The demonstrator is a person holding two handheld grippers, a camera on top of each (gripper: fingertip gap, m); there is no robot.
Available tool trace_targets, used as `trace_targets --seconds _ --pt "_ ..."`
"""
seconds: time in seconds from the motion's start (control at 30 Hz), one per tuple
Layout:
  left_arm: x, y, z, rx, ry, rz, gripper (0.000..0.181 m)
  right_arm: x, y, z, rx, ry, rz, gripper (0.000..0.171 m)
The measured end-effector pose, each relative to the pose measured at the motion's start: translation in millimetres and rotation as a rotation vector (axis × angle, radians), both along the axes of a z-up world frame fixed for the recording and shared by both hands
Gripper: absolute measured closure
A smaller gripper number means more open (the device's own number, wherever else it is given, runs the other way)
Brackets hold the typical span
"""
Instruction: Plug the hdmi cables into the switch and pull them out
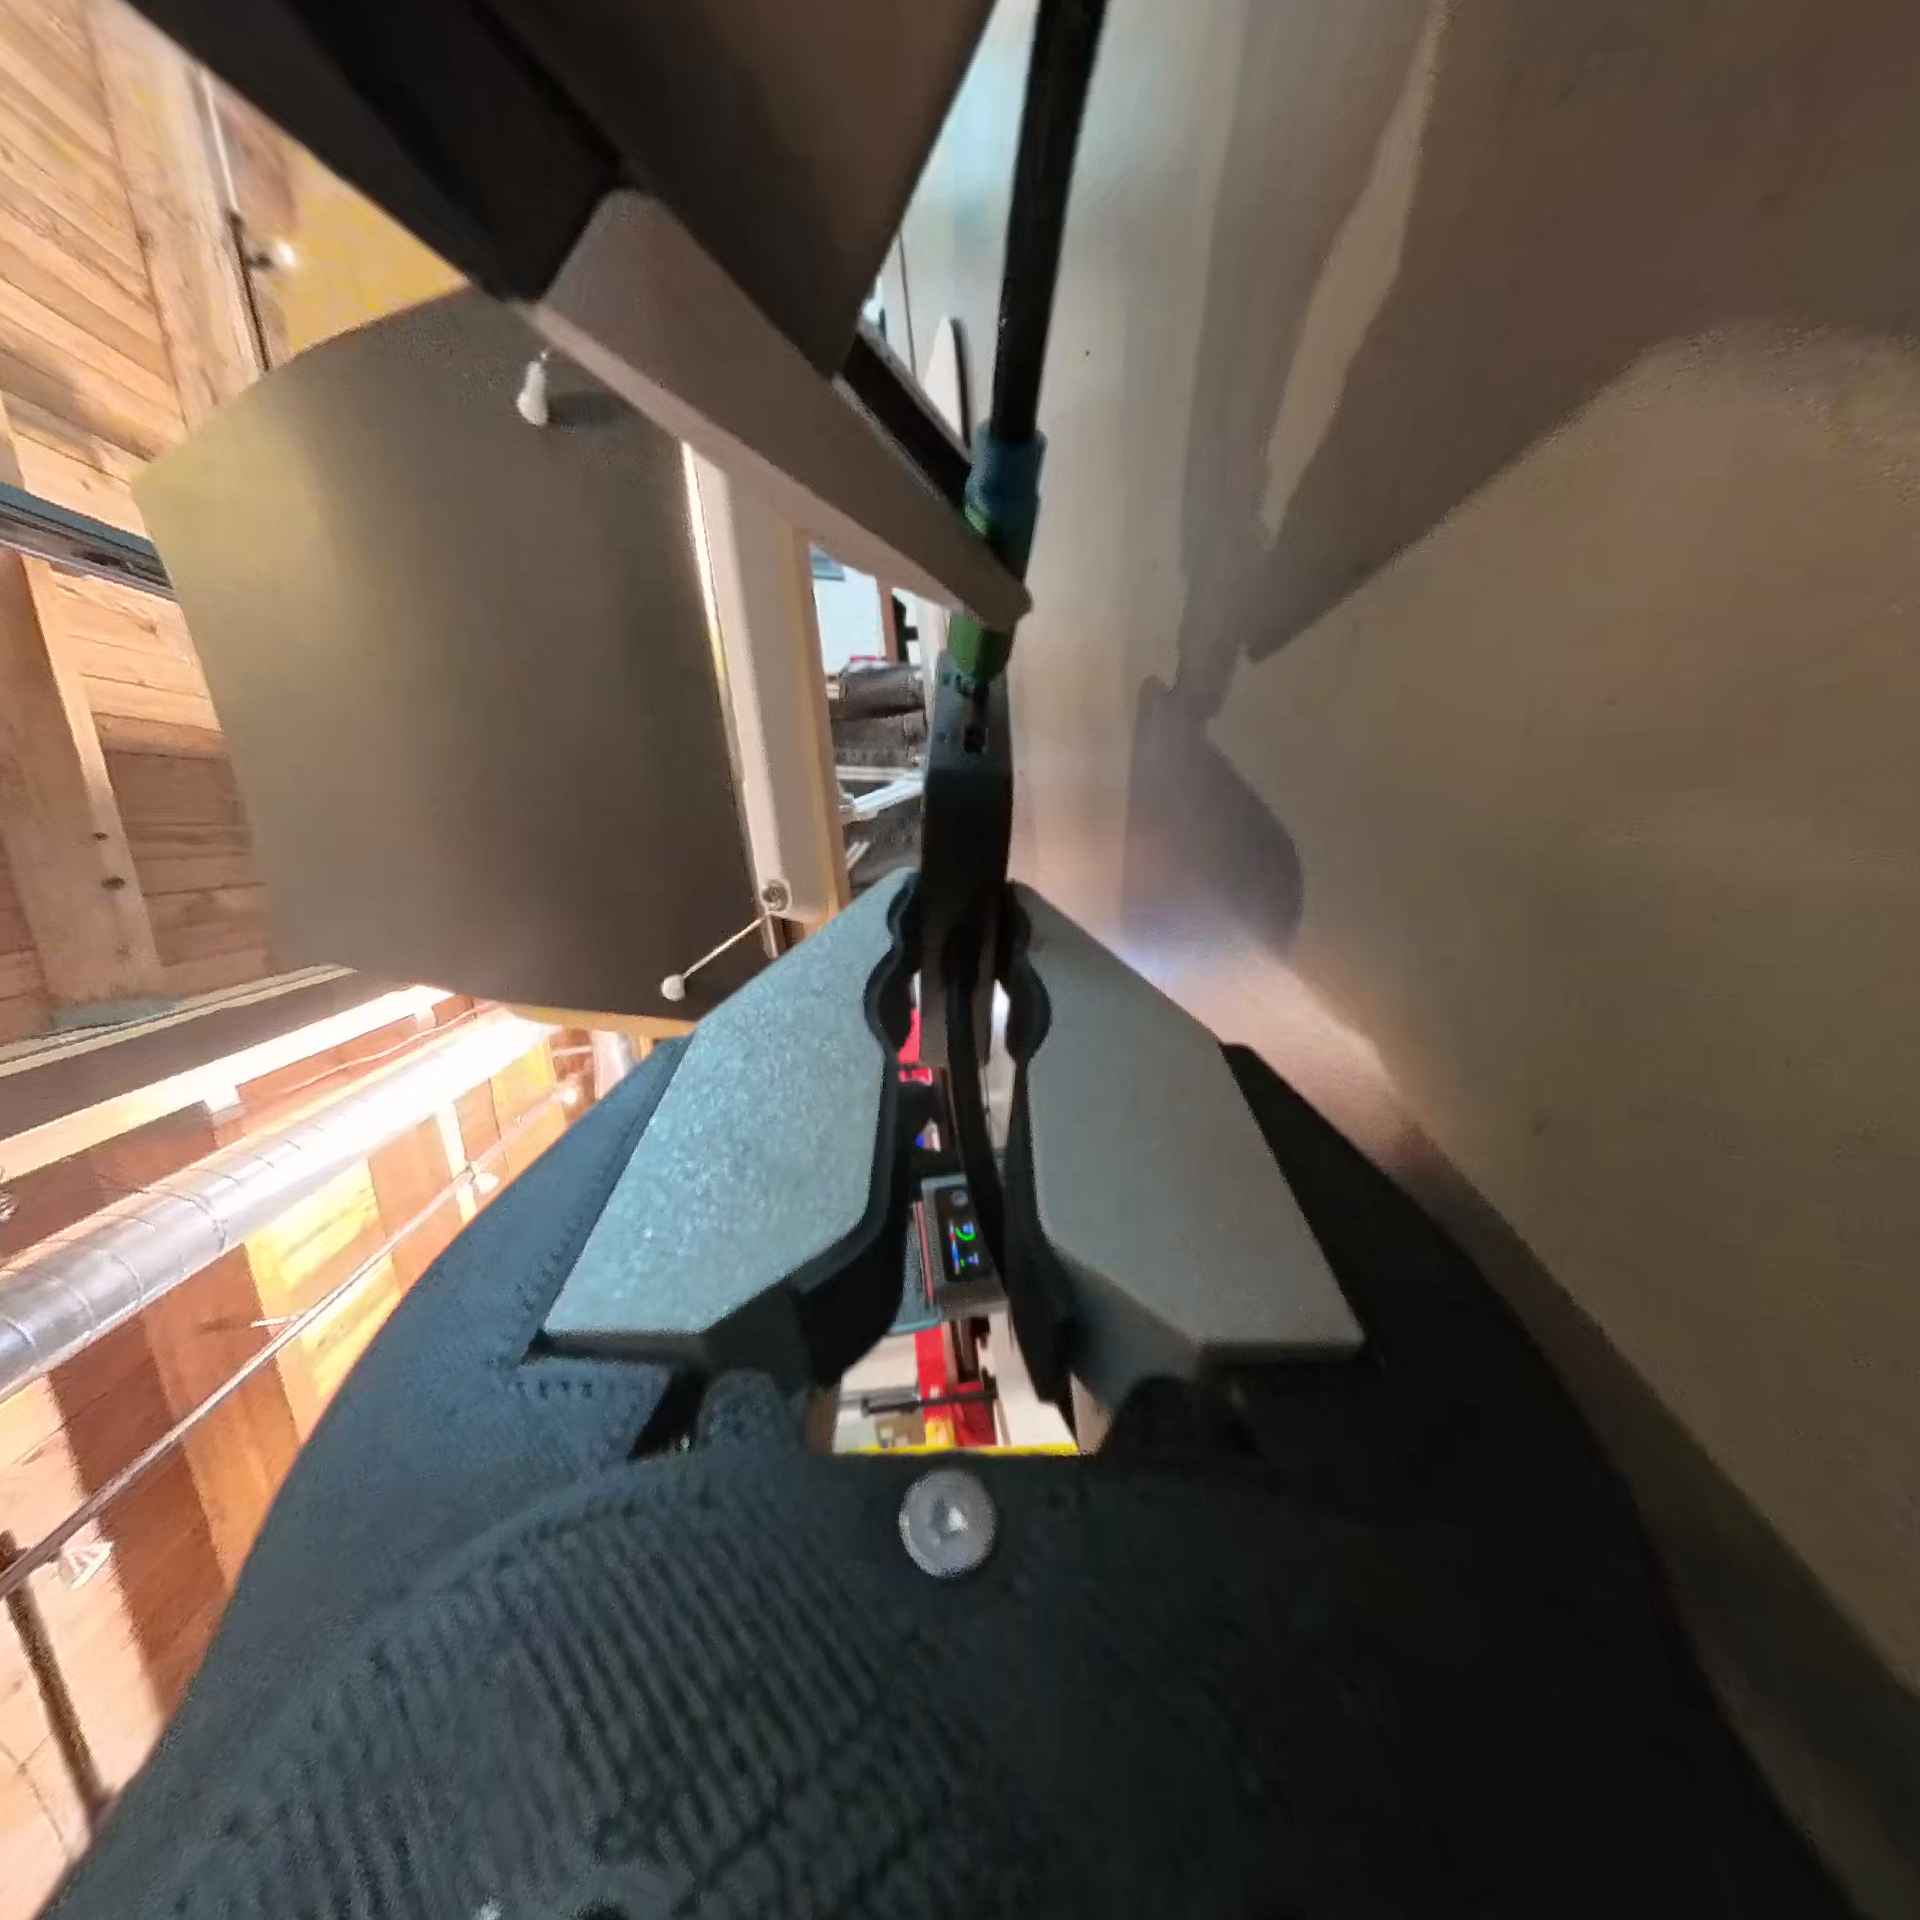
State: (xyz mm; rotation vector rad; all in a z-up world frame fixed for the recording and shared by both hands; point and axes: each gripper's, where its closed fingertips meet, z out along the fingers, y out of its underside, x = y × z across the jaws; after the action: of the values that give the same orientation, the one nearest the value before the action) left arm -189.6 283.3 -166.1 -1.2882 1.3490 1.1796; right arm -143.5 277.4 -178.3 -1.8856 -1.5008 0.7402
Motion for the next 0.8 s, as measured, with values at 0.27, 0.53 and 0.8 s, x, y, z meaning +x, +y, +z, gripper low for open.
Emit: trace_targets --seconds 0.27,0.53,0.8 --pt "7.9 -9.0 6.8 0.039 0.009 -0.13 0.171 7.0 -7.6 5.0 0.023 -0.026 0.178 0.154" --pt "14.5 -14.2 2.9 0.004 0.008 -0.176 0.171 11.5 -12.7 -0.4 0.204 -0.111 0.274 0.153" --pt "19.7 -17.3 -6.3 -0.104 -0.124 -0.21 0.17 18.4 -20.2 -2.9 0.235 -0.116 0.361 0.153"
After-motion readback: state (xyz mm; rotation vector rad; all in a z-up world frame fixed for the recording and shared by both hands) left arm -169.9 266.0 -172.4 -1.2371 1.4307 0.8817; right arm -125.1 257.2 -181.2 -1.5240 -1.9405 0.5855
